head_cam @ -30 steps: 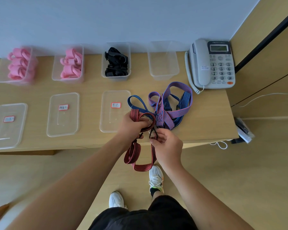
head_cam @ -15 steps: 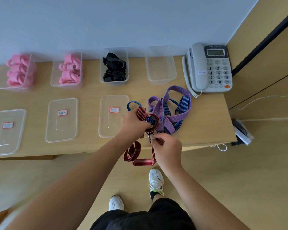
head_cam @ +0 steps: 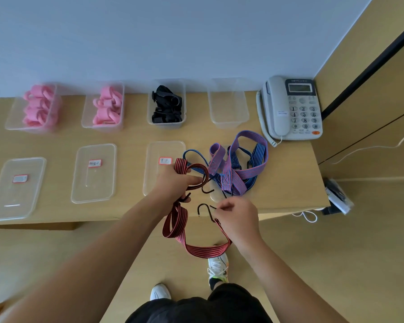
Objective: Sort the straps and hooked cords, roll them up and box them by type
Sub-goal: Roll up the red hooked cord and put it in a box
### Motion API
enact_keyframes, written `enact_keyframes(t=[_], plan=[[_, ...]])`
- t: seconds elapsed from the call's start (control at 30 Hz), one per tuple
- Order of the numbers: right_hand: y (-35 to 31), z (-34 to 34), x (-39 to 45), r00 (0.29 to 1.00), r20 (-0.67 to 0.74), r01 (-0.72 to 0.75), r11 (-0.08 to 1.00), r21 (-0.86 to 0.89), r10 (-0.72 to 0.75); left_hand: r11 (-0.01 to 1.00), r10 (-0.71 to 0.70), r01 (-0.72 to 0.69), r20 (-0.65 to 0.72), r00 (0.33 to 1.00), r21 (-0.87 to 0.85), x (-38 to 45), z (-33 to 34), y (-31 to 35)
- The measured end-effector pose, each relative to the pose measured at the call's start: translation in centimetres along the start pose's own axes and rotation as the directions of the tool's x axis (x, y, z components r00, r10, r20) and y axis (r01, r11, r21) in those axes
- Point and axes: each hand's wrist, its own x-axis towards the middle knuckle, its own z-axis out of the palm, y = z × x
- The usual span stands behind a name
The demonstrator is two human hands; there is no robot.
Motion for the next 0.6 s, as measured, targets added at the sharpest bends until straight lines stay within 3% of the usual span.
enact_keyframes(t=[0.17, 0.37, 0.5, 0.6], plan=[[-2.0, -0.7, -1.7, 0.992, 0.074, -0.120, 0.929, 0.350, 0.100, 0.983, 0.032, -0.020, 0.065, 0.997, -0.181, -2.5, -2.2, 0.5], [-6.4, -3.0, -5.2, 0.994, 0.093, -0.006, 0.812, 0.583, -0.059, 0.931, 0.121, -0.050, 0.177, 0.977, -0.360, -7.6, -5.3, 2.3], [-10.1, -5.4, -9.1, 0.967, 0.067, 0.134, 0.713, 0.688, -0.247, 0.952, 0.177, -0.105, 0.237, 0.955, -0.287, -10.7, -7.6, 2.3], [-13.2, -6.3, -12.8, 0.926, 0.040, 0.229, 0.644, 0.730, -0.374, 0.962, 0.271, -0.248, 0.270, 0.924, -0.116, -12.8, -8.6, 2.2]])
